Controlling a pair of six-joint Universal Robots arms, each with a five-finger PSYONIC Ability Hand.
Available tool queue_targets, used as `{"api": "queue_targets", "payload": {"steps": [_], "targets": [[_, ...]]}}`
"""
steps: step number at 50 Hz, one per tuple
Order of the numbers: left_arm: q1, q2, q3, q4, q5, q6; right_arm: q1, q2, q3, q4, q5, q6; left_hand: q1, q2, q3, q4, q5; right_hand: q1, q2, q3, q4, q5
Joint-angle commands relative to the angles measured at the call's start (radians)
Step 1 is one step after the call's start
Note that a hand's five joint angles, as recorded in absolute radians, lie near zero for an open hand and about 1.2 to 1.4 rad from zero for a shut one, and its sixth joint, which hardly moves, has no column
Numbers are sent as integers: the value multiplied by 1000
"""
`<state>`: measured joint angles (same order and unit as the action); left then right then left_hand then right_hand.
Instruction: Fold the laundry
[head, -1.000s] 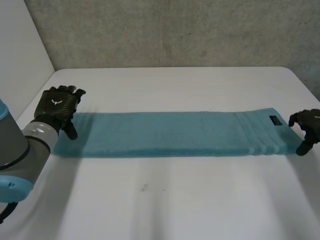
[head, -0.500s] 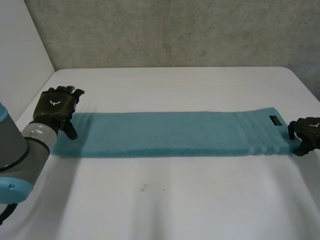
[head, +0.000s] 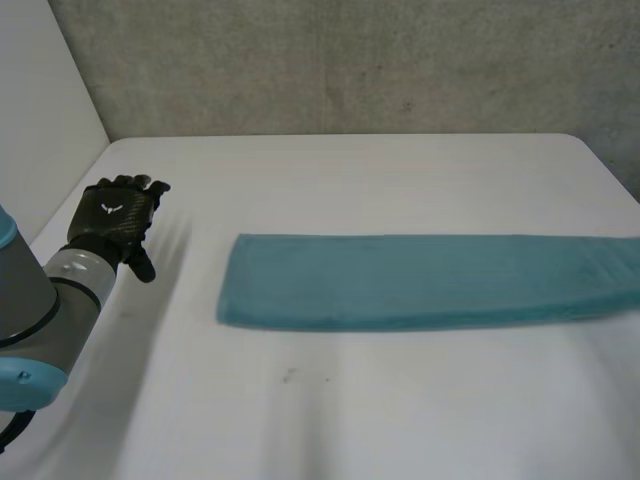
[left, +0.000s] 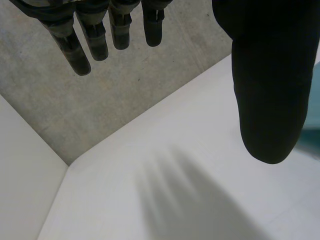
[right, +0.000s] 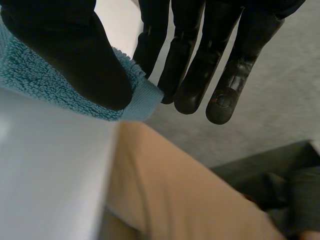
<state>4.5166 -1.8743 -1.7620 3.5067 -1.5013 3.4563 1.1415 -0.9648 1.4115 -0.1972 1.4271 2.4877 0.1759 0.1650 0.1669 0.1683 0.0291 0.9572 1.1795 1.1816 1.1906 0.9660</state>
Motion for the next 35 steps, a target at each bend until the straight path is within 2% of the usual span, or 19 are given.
{"api": "queue_targets", "payload": {"steps": [1,3,4,5,6,8,9,11,12,14,16,17,19,27,31,32,33,34,35], "targets": [[-2,3,-1,0,0,0,46,-37,-45,1,9,-41,-1,10,8,6,-29,439,217,215,206,256],[-4,4,-1,0,0,1,182,-80,-75,1,7,17,-1,10,8,6,-29,439,217,215,206,256],[-4,7,1,0,0,1,182,-80,-75,1,7,17,-1,10,8,6,-29,439,217,215,206,256],[-4,7,1,0,0,1,257,-95,-89,1,6,42,-1,10,8,6,-29,439,217,215,206,256],[-4,7,1,0,0,1,257,-95,-89,1,6,42,-1,10,8,6,-29,439,217,215,206,256],[-2,11,3,0,0,1,405,-106,-118,-1,0,75,-1,10,8,6,-29,439,217,215,206,256],[-2,11,3,0,0,1,406,-106,-118,-1,0,76,-1,10,8,6,-29,439,217,215,206,256],[1,14,3,0,0,1,586,-107,-160,-5,-23,86,-1,10,8,6,-29,439,217,215,206,256],[1,14,3,0,0,1,587,-107,-160,-5,-24,86,-1,10,8,6,-29,439,217,215,206,256],[1,15,4,1,0,1,676,-104,-183,-5,-42,86,-1,10,8,6,-29,439,217,215,206,256],[3,15,4,3,-2,1,835,-85,-224,-7,-86,92,-1,10,8,6,-29,439,217,215,206,256],[3,15,4,3,-2,1,836,-84,-224,-7,-86,92,-1,10,8,6,-29,439,217,215,206,256],[3,15,6,3,-2,1,967,-10,-268,-8,-123,95,-1,10,8,6,-29,439,217,215,206,256],[-11,15,6,3,-2,1,1175,204,-333,-1,-134,96,-1,10,8,6,-29,439,217,215,206,256],[-14,14,13,1,0,3,1186,224,-335,-4,-129,99,-1,10,8,6,-29,439,217,215,206,256],[-22,14,21,3,0,3,1178,224,-338,-4,-120,102,-1,10,8,6,-29,280,58,56,47,97],[-22,14,21,3,0,3,1173,218,-336,-1,-105,118,-1,10,8,6,-29,-355,-577,-579,-588,-538],[-45,9,41,3,0,4,1173,218,-336,-1,-105,119,-1,10,8,6,-29,-361,-584,-586,-595,-545],[-45,9,41,3,0,4,1172,203,-327,2,-84,150,-1,10,8,6,-29,-661,-883,-885,-894,-844]]}}
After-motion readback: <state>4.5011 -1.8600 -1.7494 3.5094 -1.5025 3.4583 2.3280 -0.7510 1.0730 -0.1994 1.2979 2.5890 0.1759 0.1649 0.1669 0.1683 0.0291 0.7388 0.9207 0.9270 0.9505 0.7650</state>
